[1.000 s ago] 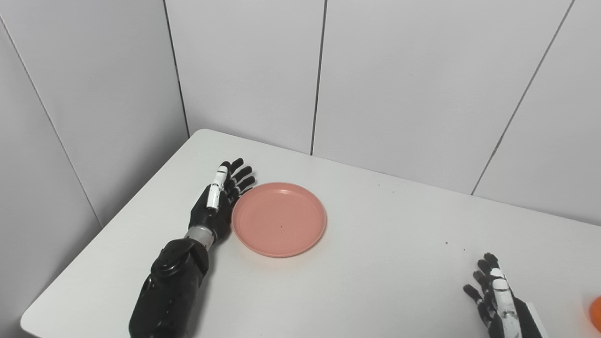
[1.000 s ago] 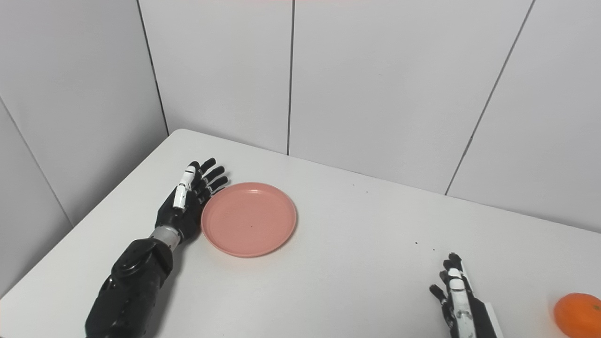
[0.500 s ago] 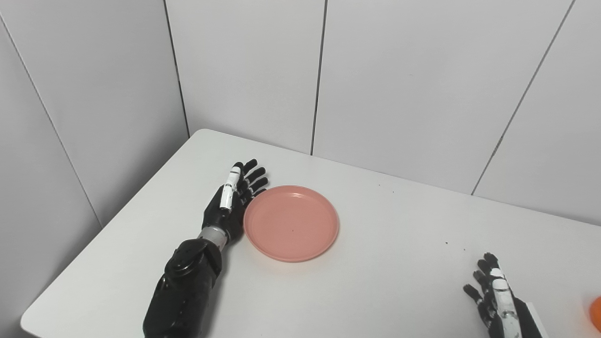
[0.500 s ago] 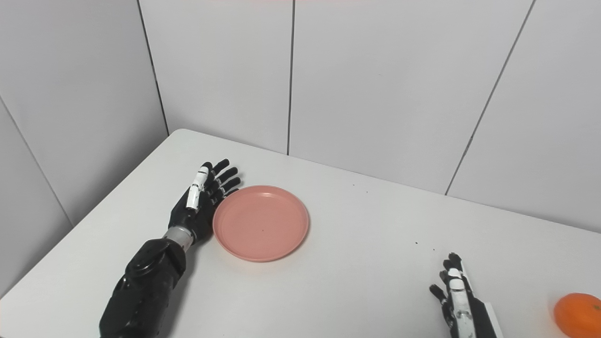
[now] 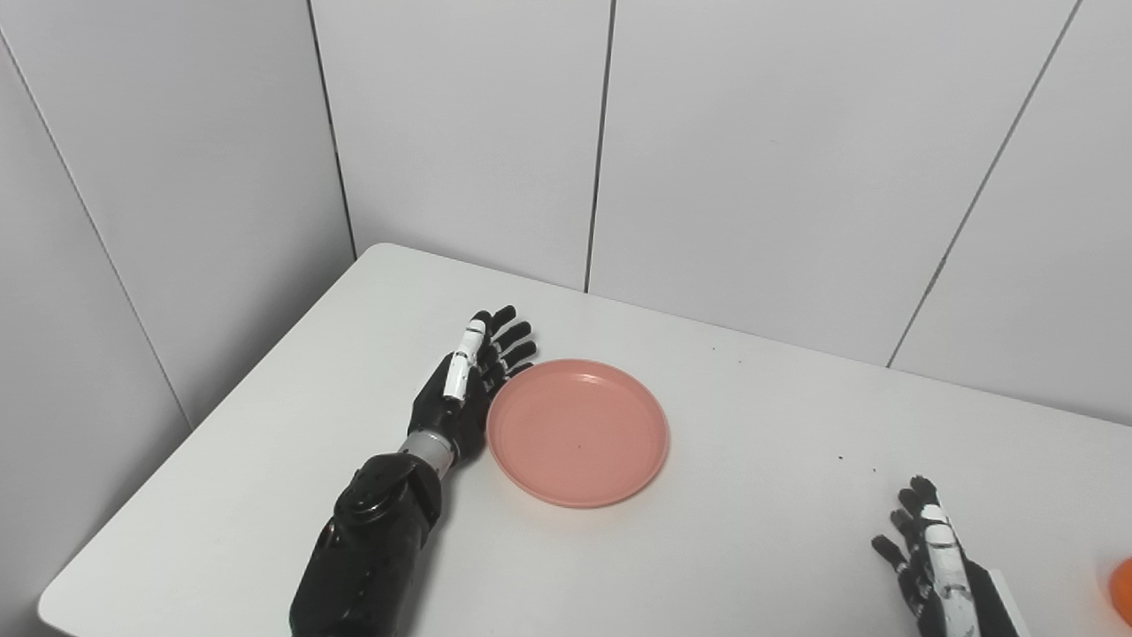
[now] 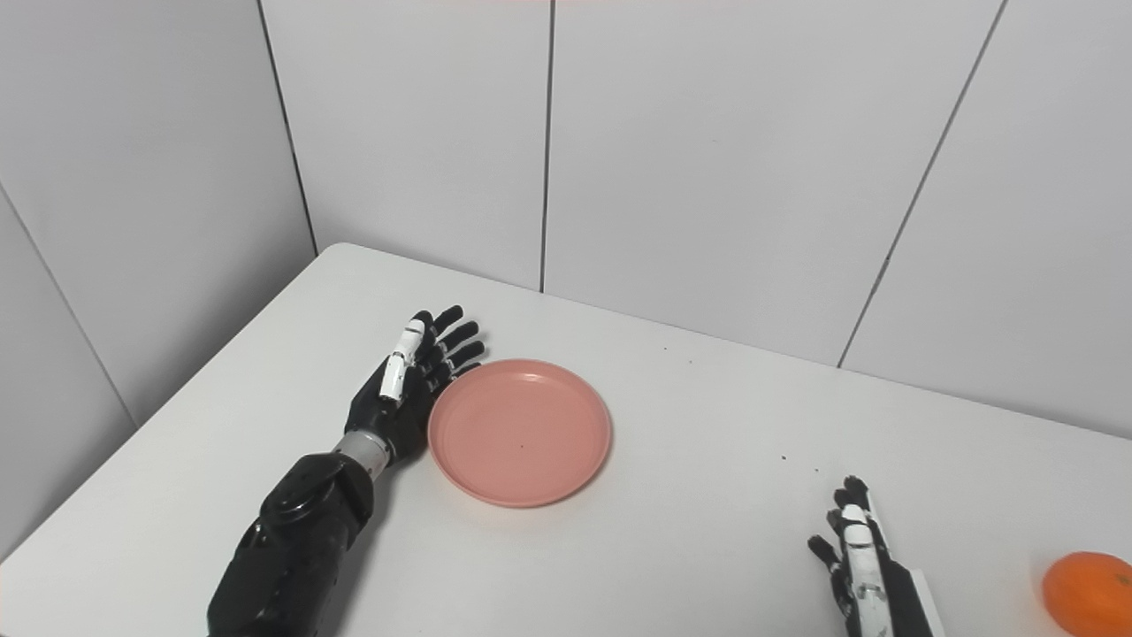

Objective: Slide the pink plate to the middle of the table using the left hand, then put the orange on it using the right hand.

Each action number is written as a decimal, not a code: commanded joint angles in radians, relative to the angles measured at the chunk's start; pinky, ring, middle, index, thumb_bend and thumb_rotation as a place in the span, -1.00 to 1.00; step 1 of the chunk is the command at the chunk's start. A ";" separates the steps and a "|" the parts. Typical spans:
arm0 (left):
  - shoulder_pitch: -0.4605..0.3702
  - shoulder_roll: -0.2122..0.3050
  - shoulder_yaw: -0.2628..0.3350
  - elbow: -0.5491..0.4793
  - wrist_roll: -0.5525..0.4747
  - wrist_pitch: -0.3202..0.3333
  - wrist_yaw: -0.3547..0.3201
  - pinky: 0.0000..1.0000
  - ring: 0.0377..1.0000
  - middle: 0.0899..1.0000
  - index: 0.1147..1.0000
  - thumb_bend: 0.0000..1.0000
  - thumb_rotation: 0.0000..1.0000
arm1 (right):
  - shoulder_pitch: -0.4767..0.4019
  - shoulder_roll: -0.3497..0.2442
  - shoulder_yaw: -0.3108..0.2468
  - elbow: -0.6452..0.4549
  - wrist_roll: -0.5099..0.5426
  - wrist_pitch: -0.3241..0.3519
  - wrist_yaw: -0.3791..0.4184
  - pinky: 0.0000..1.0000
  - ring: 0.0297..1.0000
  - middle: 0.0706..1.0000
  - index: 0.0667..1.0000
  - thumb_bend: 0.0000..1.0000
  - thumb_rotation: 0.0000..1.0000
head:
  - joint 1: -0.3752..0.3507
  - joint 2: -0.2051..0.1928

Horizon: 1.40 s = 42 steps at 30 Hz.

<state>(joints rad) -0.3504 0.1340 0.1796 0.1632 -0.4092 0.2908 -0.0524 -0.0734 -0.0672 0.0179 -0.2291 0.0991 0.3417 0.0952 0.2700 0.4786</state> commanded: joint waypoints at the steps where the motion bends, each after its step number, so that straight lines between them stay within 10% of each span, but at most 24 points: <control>1: -0.024 -0.011 -0.010 -0.003 0.004 0.028 -0.004 0.78 0.78 0.80 0.77 -0.32 1.00 | -0.011 0.006 0.001 -0.017 -0.001 0.009 -0.004 1.00 1.00 1.00 1.00 -0.51 1.00 | -0.001 0.001; 42: 0.011 -0.149 -0.215 -0.092 0.115 0.110 -0.065 0.79 0.80 0.80 0.78 -0.28 1.00 | -0.019 0.044 0.034 -0.043 -0.058 0.019 -0.029 1.00 1.00 1.00 1.00 -0.46 1.00 | -0.128 0.086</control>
<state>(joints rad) -0.3367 -0.0013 -0.0265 0.0870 -0.3132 0.3830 -0.1253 -0.0735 -0.0293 0.0499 -0.2381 0.0407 0.3441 0.0668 0.1412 0.5629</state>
